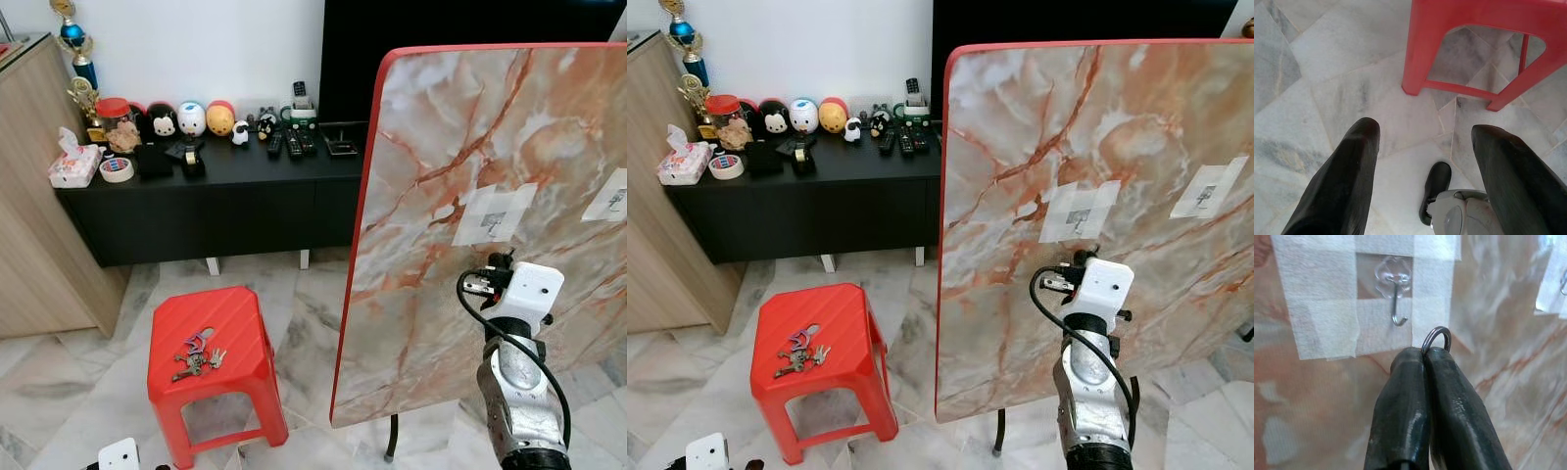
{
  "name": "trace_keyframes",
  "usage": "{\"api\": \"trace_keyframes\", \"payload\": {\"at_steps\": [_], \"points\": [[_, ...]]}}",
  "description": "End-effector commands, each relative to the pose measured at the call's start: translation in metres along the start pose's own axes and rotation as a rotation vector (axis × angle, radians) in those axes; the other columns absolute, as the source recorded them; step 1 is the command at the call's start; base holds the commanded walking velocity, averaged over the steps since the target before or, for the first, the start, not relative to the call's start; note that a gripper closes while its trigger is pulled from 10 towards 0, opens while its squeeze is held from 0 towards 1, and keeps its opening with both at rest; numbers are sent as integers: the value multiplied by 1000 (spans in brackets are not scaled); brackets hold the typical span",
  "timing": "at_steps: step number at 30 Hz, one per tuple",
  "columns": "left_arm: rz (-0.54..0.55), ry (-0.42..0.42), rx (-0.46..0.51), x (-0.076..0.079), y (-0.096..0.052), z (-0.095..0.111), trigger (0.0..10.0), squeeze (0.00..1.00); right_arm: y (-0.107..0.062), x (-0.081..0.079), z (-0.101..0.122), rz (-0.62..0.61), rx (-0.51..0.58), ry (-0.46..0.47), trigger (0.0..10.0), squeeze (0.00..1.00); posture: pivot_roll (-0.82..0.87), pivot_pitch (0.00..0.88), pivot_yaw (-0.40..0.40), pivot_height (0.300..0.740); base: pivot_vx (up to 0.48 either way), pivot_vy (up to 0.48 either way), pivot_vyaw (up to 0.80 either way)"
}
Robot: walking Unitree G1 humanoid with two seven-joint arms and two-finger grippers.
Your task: Hang keys on a hook
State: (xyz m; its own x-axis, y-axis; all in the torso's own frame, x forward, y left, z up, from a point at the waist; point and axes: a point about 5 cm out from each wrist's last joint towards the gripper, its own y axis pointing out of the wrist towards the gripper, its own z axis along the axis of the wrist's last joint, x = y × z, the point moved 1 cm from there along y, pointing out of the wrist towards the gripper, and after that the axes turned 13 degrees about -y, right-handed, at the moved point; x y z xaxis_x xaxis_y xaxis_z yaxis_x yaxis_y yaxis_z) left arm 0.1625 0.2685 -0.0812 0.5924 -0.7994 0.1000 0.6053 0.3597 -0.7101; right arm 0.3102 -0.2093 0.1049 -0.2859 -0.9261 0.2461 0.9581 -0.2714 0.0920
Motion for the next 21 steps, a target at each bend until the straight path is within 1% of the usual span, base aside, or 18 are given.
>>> {"api": "trace_keyframes", "payload": {"at_steps": [1, 10, 12, 21], "points": [[-5, -4, -1, 4, 0, -1, 10000, 0, 5, 1, 12, 0, 52, -27, 10000, 0, 47, 0, -59, 740, 0, 0, 0], [-8, -4, 7, 6, 0, 0, 10000, 0, 7, 1, 13, 0, 48, -61, 10000, 0, 46, 0, -58, 740, 0, 0, 0], [-10, -3, 9, 6, 0, 0, 10000, 0, 9, 3, 13, -5, 47, -82, 10000, 0, 44, 0, -57, 740, 0, 0, 0], [-11, -6, 16, 7, 0, 1, 10000, 0, 13, 3, 16, 3, 47, -105, 10000, 0, 47, 0, -60, 740, 0, 0, 0]]}}
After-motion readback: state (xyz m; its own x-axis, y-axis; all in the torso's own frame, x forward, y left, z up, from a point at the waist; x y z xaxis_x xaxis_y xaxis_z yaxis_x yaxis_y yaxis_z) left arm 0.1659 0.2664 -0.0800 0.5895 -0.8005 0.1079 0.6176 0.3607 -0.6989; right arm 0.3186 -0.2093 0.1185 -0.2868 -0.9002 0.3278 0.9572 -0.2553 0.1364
